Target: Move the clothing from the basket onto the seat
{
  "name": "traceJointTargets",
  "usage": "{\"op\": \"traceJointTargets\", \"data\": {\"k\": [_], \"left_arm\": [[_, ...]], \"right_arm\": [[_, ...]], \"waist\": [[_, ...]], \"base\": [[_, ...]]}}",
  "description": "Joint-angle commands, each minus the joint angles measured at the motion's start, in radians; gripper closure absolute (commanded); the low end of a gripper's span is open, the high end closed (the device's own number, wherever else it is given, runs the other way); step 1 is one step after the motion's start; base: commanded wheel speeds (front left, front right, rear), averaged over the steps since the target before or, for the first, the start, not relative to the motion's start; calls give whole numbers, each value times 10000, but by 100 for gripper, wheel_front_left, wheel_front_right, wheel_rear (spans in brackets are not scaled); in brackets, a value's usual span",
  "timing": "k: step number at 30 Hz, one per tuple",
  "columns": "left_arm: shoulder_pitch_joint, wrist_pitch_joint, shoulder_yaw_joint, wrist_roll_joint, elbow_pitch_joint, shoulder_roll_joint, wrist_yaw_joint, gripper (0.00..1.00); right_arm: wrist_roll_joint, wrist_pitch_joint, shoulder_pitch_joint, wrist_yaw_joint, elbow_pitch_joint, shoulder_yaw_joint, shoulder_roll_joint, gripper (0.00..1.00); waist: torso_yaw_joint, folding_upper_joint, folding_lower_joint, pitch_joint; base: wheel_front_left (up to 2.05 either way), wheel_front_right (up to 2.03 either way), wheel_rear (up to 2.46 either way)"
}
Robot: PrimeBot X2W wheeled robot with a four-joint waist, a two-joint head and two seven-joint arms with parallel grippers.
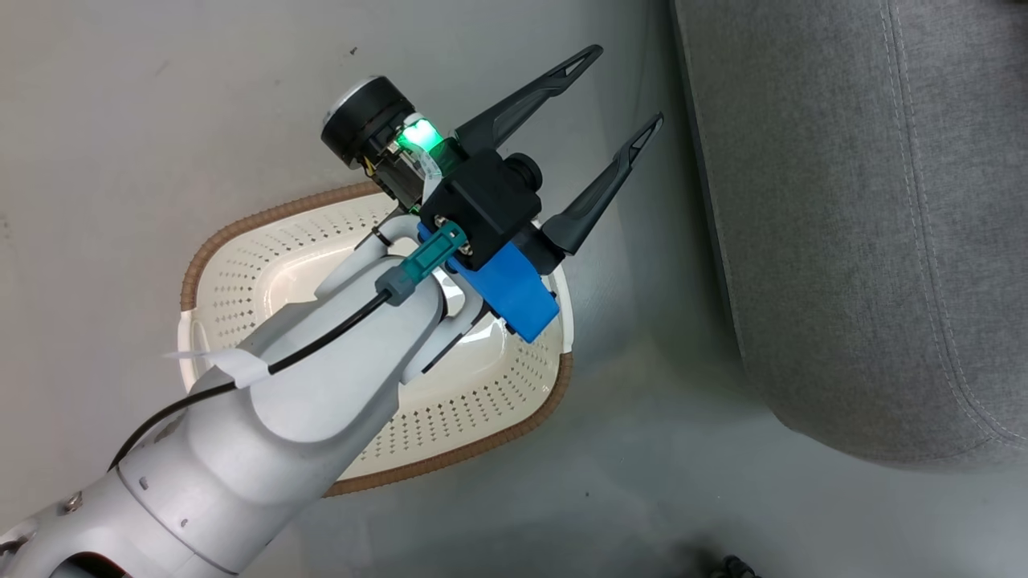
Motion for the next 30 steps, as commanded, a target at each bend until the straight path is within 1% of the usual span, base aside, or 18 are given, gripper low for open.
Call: {"op": "traceJointTargets", "data": {"k": [1, 2, 8, 16, 21, 30], "left_arm": [[-29, -70, 29, -27, 18, -6, 38, 0], [5, -96, 35, -39, 43, -21, 42, 0], [320, -256, 112, -119, 203, -104, 66, 0], [1099, -345, 485, -290, 292, -262, 188, 0], [1890, -348, 1059, -263, 85, -229, 276, 0], [3661, -350, 2593, -10, -271, -156, 429, 0]], "right_arm": [[5, -37, 68, 2, -23, 24, -55, 17], [15, -37, 131, 2, -67, 32, -38, 0], [-14, -37, 956, 2, -508, -72, 174, 0], [-162, -36, 3051, 2, -1674, -460, 558, 0], [-216, -37, 4165, 2, -2806, -373, 876, 0], [-33, -37, 5751, 2, -4514, 595, 1577, 0]], "waist": [[15, 0, -1, -68], [16, 0, -1, -133], [20, 0, -1, -889], [85, 0, -1, -2287], [185, 0, -1, -3140], [629, 0, -1, -4408]], "base": [[0, 0, 0], [0, 0, 0], [0, 0, 0], [0, 0, 0], [0, 0, 0], [0, 0, 0]]}}
